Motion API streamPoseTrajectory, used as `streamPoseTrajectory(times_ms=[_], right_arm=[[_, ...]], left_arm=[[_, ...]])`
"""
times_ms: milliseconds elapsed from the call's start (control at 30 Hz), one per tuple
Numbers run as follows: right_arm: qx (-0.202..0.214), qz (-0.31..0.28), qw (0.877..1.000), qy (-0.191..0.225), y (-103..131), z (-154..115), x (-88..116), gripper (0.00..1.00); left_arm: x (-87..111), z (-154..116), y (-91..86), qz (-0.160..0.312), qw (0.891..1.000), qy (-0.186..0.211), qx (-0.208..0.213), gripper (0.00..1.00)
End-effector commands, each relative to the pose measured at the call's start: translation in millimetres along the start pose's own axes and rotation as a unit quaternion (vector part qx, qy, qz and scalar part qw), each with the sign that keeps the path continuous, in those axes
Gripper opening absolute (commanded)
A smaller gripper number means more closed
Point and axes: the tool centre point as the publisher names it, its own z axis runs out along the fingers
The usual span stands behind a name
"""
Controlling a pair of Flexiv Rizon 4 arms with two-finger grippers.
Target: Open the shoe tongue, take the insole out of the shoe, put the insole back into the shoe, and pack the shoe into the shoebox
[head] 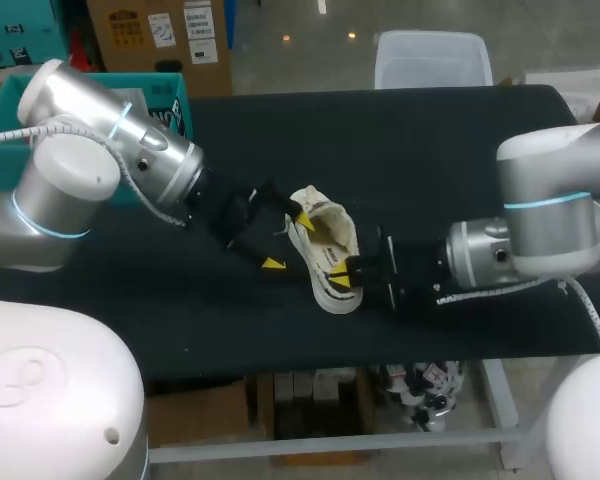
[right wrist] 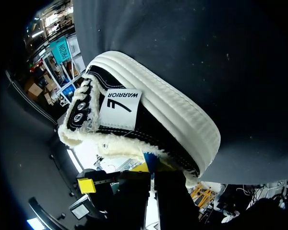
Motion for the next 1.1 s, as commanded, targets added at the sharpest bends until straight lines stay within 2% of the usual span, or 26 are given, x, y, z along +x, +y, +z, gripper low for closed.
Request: streamPoseTrajectory(times_ms=[33,200,367,500,567,667,700,733,767,1033,1100], right_arm=[[-0.024,0.008,0.999,-0.038,-8.1,-0.5,0.5,0.0],[-0.036,0.023,0.997,-0.07,-8.0,-3.1,-4.7,0.0],[-0.05,0.041,0.993,-0.095,-2.7,-3.5,-8.0,0.0],[-0.063,0.047,0.991,-0.109,1.2,-2.5,-7.7,0.0],[-0.072,0.051,0.989,-0.115,3.6,-1.9,-7.4,0.0],[-0.077,0.053,0.988,-0.12,6.1,-0.4,-6.9,0.0],[-0.079,0.053,0.988,-0.122,6.7,0.1,-6.9,0.0],[-0.08,0.053,0.988,-0.123,6.9,0.3,-6.8,0.0],[-0.079,0.053,0.988,-0.124,7.1,0.5,-6.8,0.0],[-0.084,0.051,0.986,-0.132,9.8,-0.1,-8.7,0.0],[-0.096,0.057,0.984,-0.14,11.9,0.3,-10.3,0.0]], left_arm=[[0.2,-8.5,-4.7,0.004,1.0,0.014,-0.015,0.98],[3.7,-18.9,2.0,0.032,0.998,0.046,-0.024,1.0],[8.6,-36.9,5.0,0.054,0.994,0.097,-0.008,1.0],[6.3,-60.7,2.6,0.033,0.994,0.107,-0.019,1.0],[6.3,-67.2,-0.5,0.016,0.992,0.125,-0.028,1.0],[4.7,-75.5,-0.6,-0.07,0.984,0.146,-0.07,1.0],[4.3,-78.1,1.9,-0.117,0.975,0.158,-0.107,1.0],[4.9,-80.1,3.6,-0.123,0.962,0.169,-0.177,1.0],[8.0,-82.8,3.4,-0.099,0.938,0.187,-0.275,1.0],[8.0,-82.8,3.4,-0.099,0.938,0.187,-0.275,1.0],[8.0,-82.8,3.4,-0.099,0.938,0.187,-0.275,1.0]])
